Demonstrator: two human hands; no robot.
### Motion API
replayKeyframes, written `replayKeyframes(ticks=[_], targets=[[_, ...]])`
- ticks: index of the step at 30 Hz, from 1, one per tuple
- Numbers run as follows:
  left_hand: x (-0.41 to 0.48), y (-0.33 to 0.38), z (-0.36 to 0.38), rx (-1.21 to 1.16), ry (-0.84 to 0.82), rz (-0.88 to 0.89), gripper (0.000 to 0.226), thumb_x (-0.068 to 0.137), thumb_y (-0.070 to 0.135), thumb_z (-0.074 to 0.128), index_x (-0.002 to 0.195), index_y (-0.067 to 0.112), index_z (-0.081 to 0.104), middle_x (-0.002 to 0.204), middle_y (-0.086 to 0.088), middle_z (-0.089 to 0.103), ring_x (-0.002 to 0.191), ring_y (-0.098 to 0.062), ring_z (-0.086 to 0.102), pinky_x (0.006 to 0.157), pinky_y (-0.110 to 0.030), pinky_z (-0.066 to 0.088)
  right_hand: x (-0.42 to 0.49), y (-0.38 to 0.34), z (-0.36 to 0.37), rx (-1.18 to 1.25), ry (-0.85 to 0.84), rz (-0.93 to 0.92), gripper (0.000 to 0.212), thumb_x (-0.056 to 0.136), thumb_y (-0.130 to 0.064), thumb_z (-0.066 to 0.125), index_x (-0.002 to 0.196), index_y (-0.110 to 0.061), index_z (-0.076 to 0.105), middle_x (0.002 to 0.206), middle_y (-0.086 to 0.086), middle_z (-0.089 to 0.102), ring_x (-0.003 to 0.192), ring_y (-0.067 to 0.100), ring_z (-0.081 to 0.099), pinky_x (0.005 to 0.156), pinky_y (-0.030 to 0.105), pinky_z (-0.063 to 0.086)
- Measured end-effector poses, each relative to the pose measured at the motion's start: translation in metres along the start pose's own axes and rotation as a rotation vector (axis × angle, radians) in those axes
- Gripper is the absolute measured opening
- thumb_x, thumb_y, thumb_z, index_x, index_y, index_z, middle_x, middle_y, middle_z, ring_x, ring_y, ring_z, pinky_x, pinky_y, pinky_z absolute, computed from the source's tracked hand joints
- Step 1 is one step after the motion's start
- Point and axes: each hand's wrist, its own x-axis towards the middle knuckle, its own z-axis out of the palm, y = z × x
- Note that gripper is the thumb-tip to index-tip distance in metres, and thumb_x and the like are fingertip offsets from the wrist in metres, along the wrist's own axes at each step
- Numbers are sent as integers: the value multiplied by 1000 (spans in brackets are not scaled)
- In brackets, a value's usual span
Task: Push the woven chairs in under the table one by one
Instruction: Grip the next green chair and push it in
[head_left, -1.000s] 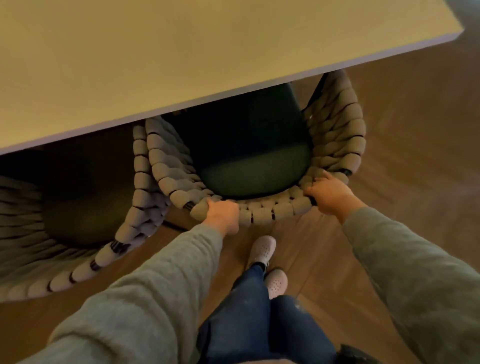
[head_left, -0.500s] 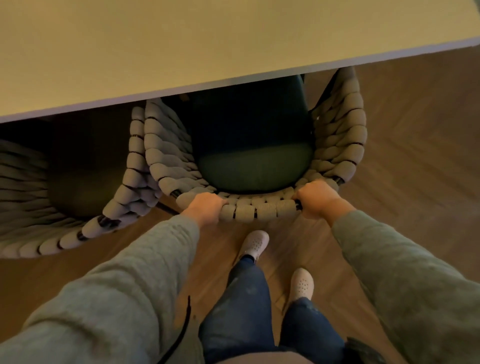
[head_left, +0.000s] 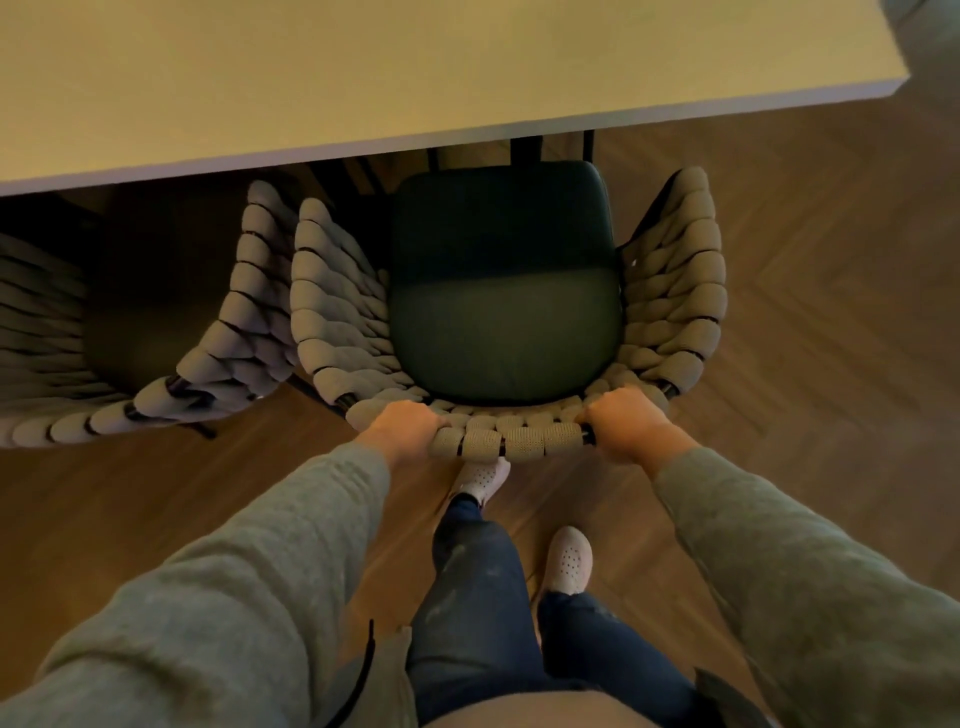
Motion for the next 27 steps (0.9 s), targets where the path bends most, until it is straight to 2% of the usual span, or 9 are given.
replayKeyframes(ticks=[4,8,16,21,24,27], targets=[[-5,21,-6,38,14,27,28,95,23,54,122,23,59,118,-2,63,111,-21,59,96,-35,47,-17,8,13,17,-6,17,10,92,-22,53,95,-25,62,81,-5,56,75,16,51,76,29,42],[-5,38,-11,39,-6,36,30,94,23,54,123,23,59,120,-2,63,112,-22,58,98,-37,46,-29,21,22,35,15,15,10,90,-24,54,93,-26,63,81,-6,58,75,15,52,79,30,45],[2,72,-15,55,-5,75,25,91,23,56,115,22,61,111,-3,65,103,-22,61,87,-35,48,-48,51,35,23,41,-8,13,91,-24,54,97,-28,64,82,-7,56,75,13,49,76,27,42],[16,82,-29,57,12,102,25,91,24,57,115,21,61,111,-3,65,102,-22,61,88,-35,50,-47,72,29,26,22,14,16,91,-22,53,100,-30,64,84,-8,55,78,13,49,81,27,41],[28,83,-44,47,20,116,27,91,24,57,117,22,61,111,-3,65,103,-22,62,89,-36,51,-43,88,23,24,0,33,19,92,-22,52,106,-30,62,93,-6,62,90,14,58,87,28,43],[41,84,-57,61,36,133,30,90,23,58,120,24,60,111,-3,65,103,-22,62,87,-35,49,-35,103,21,2,9,37,19,92,-22,51,104,-31,62,89,-7,59,83,13,54,88,30,44]])
